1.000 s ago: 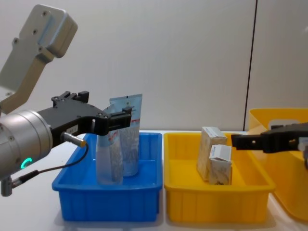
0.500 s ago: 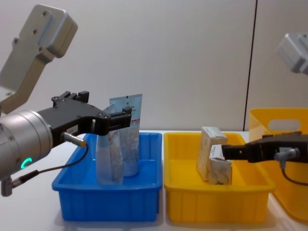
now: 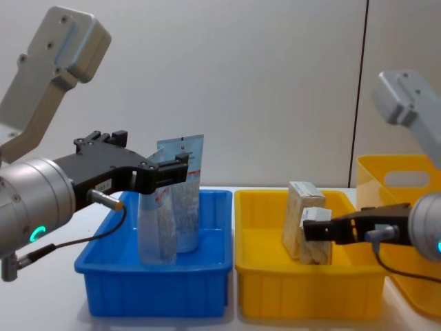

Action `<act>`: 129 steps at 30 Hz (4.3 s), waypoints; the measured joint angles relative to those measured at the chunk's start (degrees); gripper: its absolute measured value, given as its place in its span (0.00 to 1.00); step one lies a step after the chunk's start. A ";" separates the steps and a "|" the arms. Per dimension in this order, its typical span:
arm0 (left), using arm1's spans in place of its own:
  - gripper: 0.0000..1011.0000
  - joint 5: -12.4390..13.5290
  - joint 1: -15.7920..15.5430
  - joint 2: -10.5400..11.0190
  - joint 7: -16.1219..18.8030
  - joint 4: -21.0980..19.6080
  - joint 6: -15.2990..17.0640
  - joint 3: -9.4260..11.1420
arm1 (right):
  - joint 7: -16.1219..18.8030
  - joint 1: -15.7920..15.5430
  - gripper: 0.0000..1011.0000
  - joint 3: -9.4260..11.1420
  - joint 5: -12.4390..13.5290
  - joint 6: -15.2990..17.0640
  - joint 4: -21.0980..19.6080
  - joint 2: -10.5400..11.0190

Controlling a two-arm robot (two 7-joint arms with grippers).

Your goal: Bimanual collaborative sorting of washing and personal care products

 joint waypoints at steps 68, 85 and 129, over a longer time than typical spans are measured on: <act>0.99 0.00 0.00 0.00 0.00 0.00 0.00 0.00 | -0.21 5.63 0.36 -1.93 -3.59 -3.82 10.90 -5.72; 0.99 0.00 0.00 0.00 0.00 0.00 0.00 0.00 | 3.67 4.71 0.33 2.45 -0.22 -7.06 0.30 -4.31; 0.99 0.00 0.00 0.00 0.00 0.00 0.00 0.00 | -7.31 11.82 0.24 15.22 -5.49 -4.26 14.09 -2.90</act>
